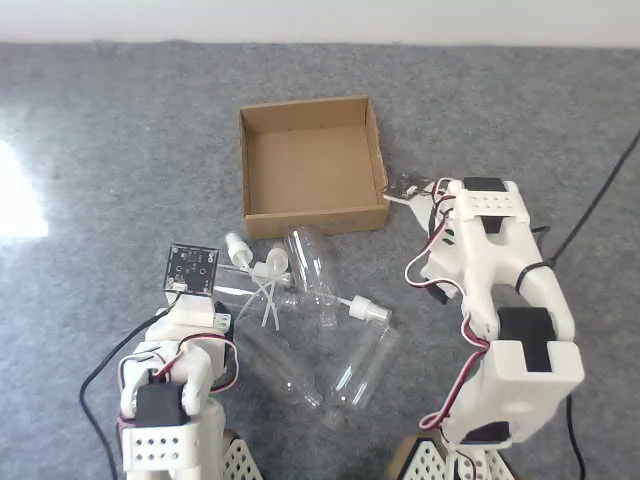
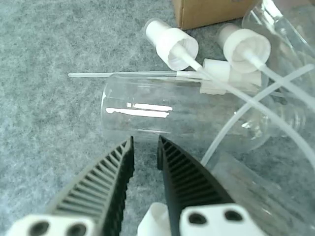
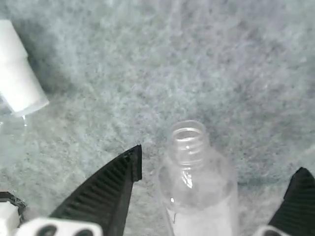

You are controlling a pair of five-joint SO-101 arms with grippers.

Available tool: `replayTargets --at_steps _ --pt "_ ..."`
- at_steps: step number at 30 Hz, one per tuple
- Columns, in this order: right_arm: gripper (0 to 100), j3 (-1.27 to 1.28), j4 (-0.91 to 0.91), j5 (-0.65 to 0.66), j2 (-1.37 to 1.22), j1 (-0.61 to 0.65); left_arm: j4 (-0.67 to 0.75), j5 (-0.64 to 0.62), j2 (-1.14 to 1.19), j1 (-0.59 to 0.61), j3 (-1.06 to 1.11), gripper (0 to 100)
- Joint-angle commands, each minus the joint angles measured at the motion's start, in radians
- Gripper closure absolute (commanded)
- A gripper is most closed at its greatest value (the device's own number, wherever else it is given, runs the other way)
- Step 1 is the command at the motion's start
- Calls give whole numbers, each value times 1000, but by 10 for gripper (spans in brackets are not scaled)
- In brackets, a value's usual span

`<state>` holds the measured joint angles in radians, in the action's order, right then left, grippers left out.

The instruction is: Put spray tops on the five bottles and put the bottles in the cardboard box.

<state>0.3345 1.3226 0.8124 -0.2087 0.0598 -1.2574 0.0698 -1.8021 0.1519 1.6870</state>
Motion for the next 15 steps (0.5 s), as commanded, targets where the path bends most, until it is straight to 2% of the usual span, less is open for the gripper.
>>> replayTargets --at_steps 1,6,15 --pt "582 -25 18 81 67 -15 -5 -9 -18 0 -2 927" --pt "582 17 18 173 67 -22 -5 -9 -18 0 -2 927" --pt "582 17 18 183 70 -31 -5 -9 -18 0 -2 927"
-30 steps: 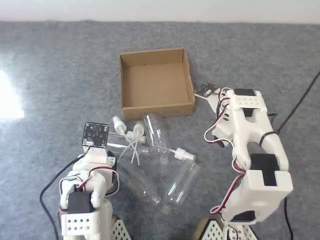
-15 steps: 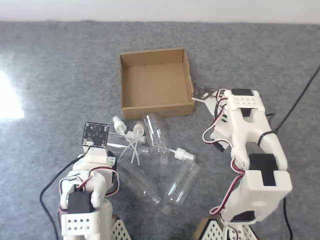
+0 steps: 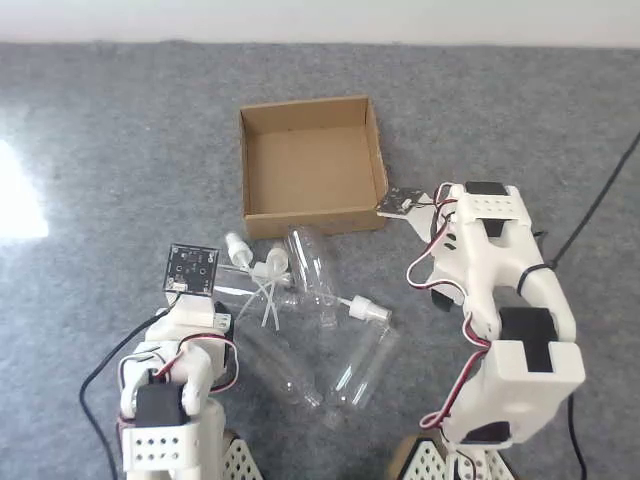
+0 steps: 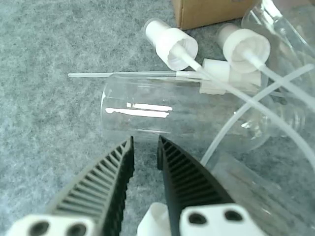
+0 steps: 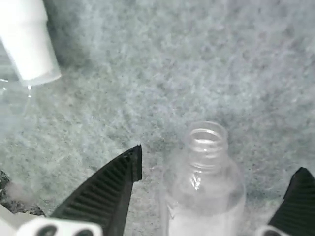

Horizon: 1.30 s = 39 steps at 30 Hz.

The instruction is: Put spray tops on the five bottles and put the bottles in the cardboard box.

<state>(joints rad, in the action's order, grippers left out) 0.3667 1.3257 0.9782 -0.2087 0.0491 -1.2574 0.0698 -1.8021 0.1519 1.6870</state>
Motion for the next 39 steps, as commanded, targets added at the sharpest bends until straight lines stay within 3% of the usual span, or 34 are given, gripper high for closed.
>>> replayTargets --at_steps 1,6,19,29,33,39 --pt "582 -15 15 25 74 -27 -5 -9 -18 0 -2 927" --pt "582 -17 15 84 70 -82 -5 -9 -18 0 -2 927" --pt "584 -17 5 89 71 -93 -5 -9 -18 0 -2 927" --pt "865 -17 5 86 77 -91 -5 -9 -18 0 -2 927" --pt "886 -17 13 74 79 -84 -5 -9 -18 0 -2 927" --pt "886 -43 15 -106 81 -65 -5 -9 -18 0 -2 927"
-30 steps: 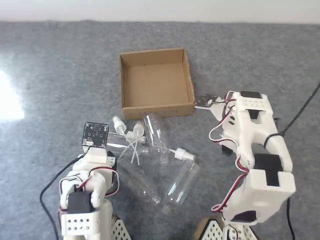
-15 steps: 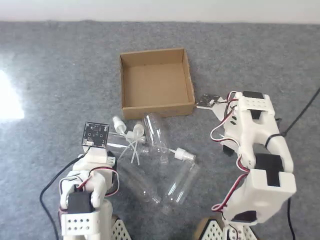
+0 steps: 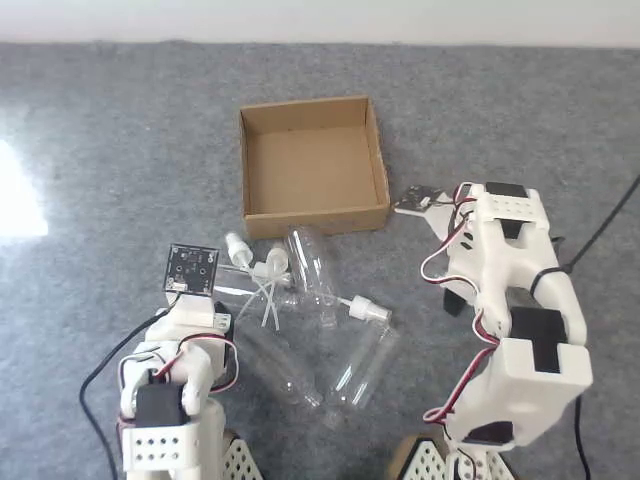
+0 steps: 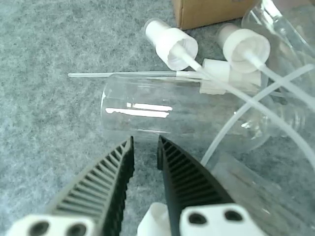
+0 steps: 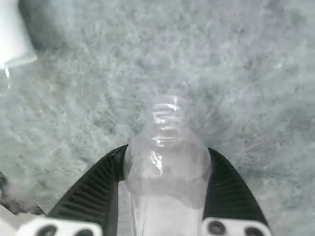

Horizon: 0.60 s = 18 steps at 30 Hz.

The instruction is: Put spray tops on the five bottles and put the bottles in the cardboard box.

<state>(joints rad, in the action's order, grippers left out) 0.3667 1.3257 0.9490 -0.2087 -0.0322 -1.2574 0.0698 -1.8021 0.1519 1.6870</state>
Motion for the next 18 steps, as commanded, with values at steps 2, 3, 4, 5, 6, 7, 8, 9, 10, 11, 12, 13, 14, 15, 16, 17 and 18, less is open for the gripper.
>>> replayTargets --at_steps 2,3,4,5,6,7,8,9,10,11,12,13,14,15,16,17,18 --pt "887 -60 15 -143 82 16 -5 -9 -18 0 -2 927" --pt "887 -71 15 -178 82 21 -5 -9 -18 0 -2 927" --pt "887 -80 15 -212 82 27 -5 -9 -18 0 -2 927" --pt "887 -84 15 -244 82 33 -5 -9 -18 0 -2 927" --pt "887 -87 15 -276 82 39 -5 -9 -18 0 -2 927" --pt "887 -89 15 -307 82 51 -5 -9 -18 0 -2 927" --pt "887 -89 15 -336 82 64 -5 -9 -18 0 -2 927" --pt "887 -89 15 -362 82 79 -5 -9 -18 0 -2 927" --pt "886 -89 15 -388 82 93 -5 -9 -18 0 -2 927" --pt "886 -89 15 -414 82 107 -5 -9 -18 0 -2 927" --pt "886 -89 15 -443 82 120 -5 -9 -18 0 -2 927" --pt "886 -89 15 -471 82 134 -5 -9 -18 0 -2 927" --pt "886 -89 15 -499 82 147 -5 -9 -18 0 -2 927" --pt "886 -89 15 -523 82 157 -5 -9 -18 0 -2 927" --pt "886 -89 15 -543 82 168 -5 -9 -18 0 -2 927" --pt "886 -89 15 -563 82 176 -5 -9 -18 0 -2 927" --pt "886 -89 15 -578 85 183 -5 -9 -18 0 -2 927"
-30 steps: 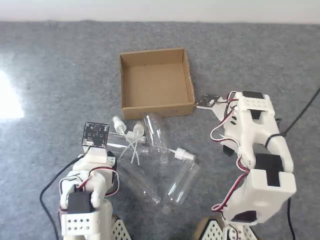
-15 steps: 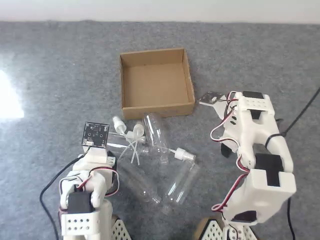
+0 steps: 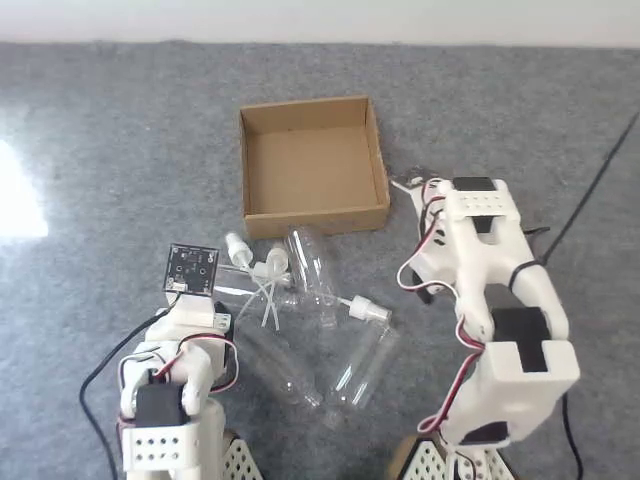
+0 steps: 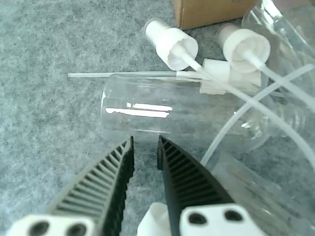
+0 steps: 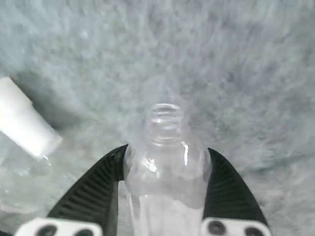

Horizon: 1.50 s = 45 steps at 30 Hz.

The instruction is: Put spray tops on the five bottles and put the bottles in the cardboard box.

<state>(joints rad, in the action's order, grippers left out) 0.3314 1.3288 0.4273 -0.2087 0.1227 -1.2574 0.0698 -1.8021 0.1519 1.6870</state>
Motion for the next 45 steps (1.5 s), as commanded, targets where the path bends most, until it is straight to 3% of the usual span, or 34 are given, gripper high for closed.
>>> replayTargets --at_steps 1,14,21,27,38,45 --pt "886 -54 12 -71 93 35 -5 -9 -18 0 -2 927" --pt "890 -44 10 -91 337 35 -5 -9 -18 0 -2 927" --pt "890 -44 2 -256 378 35 -5 -9 -18 0 -2 927" --pt "890 -40 10 -307 420 35 -5 -9 -18 0 -2 927" --pt "890 288 -208 -333 734 35 -5 -9 -18 0 -2 927" --pt "890 379 -226 -393 865 35 -5 -9 -18 0 -2 927"
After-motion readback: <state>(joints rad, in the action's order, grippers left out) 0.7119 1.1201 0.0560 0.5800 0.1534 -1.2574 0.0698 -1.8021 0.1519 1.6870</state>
